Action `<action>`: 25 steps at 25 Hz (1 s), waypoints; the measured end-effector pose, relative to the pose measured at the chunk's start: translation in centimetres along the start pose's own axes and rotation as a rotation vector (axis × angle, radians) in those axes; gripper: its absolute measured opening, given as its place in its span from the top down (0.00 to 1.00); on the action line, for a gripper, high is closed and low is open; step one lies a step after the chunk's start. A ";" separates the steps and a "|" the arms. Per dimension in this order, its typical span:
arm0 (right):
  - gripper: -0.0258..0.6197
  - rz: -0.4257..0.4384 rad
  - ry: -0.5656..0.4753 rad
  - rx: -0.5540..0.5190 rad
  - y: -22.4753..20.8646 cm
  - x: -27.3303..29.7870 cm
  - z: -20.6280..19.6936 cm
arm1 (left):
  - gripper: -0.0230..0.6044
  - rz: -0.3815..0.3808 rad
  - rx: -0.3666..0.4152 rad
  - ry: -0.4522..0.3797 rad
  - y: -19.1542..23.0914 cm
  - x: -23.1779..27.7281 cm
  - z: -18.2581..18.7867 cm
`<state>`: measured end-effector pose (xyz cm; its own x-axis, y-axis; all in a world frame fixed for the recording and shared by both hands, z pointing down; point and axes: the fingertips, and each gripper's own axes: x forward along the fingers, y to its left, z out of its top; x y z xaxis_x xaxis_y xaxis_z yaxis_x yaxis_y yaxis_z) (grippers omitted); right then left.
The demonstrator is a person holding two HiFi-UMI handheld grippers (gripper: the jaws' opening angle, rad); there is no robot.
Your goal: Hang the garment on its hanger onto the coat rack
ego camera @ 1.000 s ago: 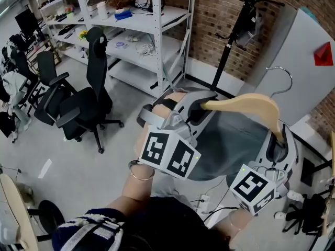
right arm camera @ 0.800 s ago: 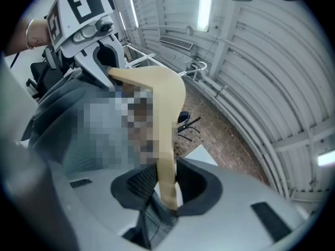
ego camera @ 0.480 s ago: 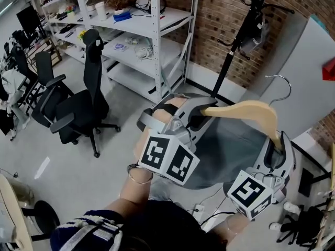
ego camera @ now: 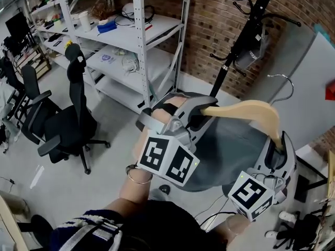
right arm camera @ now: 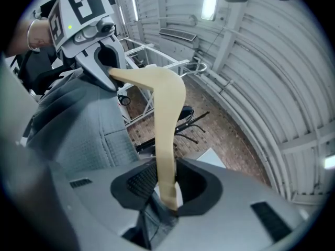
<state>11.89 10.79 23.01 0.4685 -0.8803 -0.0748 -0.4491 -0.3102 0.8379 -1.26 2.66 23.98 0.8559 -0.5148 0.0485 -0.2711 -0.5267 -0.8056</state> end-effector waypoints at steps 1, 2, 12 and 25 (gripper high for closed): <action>0.80 -0.008 0.001 -0.001 -0.1 1.0 0.2 | 0.87 0.004 0.004 -0.009 0.6 0.8 -0.4; 0.80 -0.014 0.006 -0.001 -0.1 2.0 0.3 | 0.87 0.007 0.007 -0.017 1.2 1.6 -0.7; 0.80 -0.020 0.032 0.017 0.8 11.2 -0.7 | 0.87 -0.001 0.001 -0.043 3.8 10.1 -4.5; 0.80 -0.013 -0.044 0.049 -0.8 24.9 -3.0 | 0.87 0.039 0.017 -0.007 7.8 22.7 -7.1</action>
<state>26.19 -9.80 22.09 0.4411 -0.8907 -0.1101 -0.4803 -0.3379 0.8094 12.93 -17.92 22.98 0.8478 -0.5301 0.0129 -0.2971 -0.4950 -0.8165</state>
